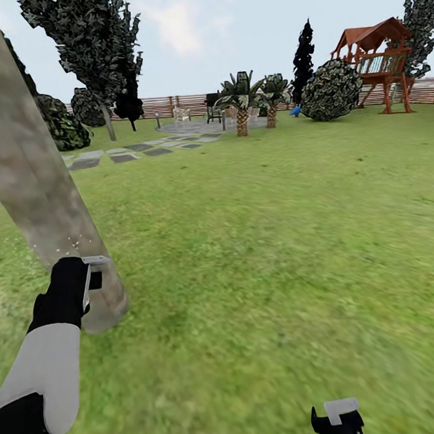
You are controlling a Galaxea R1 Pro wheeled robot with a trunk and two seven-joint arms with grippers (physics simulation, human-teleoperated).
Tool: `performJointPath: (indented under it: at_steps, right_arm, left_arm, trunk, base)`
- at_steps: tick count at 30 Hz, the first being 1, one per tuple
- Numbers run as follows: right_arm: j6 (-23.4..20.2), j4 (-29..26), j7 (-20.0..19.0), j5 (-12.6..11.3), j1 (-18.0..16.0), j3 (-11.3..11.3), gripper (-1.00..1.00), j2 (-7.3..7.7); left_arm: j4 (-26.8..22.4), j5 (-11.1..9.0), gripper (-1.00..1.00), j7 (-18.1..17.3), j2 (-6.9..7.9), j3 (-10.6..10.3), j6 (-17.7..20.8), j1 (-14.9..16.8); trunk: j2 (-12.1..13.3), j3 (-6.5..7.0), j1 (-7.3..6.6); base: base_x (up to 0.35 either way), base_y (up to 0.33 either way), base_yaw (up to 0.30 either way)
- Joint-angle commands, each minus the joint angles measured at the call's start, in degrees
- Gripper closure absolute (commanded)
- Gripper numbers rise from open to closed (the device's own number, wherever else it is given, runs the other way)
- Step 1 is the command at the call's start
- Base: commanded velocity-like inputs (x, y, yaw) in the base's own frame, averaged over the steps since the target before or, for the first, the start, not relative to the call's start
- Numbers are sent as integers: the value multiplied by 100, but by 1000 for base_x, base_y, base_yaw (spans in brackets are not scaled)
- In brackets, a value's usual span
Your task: In the garden, pick up the pesticide atomizer on the floor and spray pesticide onto both trees until each tree trunk is fully covered.
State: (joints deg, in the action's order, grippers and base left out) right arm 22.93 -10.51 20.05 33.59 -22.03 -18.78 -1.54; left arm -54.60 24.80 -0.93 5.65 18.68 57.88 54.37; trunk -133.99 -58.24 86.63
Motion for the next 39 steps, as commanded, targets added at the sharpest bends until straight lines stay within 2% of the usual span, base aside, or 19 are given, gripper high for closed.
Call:
performJointPath:
  at_steps: [1,7,9,11,13,22,27,39]
  right_arm:
    - [17,5,17,60,-4,-45,-100,-4]
    - [17,7,16,60,-4,-39,-100,-4]
    - [18,10,16,60,-4,-39,-100,-6]
    - [19,12,16,60,-4,-38,-100,-9]
    - [19,12,16,60,-4,-38,-100,-11]
    - [17,9,16,60,-4,-38,-100,-13]
    - [17,10,16,60,-4,-38,-100,-3]
    - [19,7,16,60,-4,-38,-100,-6]
  left_arm:
    - [-8,15,100,-13,-2,4,22,5]
    - [-15,22,100,-6,38,20,22,-21]
    - [-12,22,100,-5,122,31,22,-27]
    - [11,17,100,-6,295,37,22,-30]
    - [18,16,100,-7,355,43,22,-33]
    - [23,11,100,-6,333,34,22,-135]
    - [36,-5,100,-6,289,39,19,-197]
    - [46,-9,100,-3,301,48,13,-284]
  trunk:
    - [-2,-5,-1]
    - [-2,-5,-1]
    - [-2,-5,-1]
    - [-2,-5,-1]
    - [-2,-5,-1]
    - [-2,-5,-1]
    - [-2,-5,-1]
    - [-2,-5,-1]
  base:
    - [9,-273,226]
    - [3,-274,267]
    - [61,-273,276]
    - [147,-250,277]
    - [194,-229,277]
    - [218,-210,270]
    - [70,-259,43]
    - [115,-256,40]
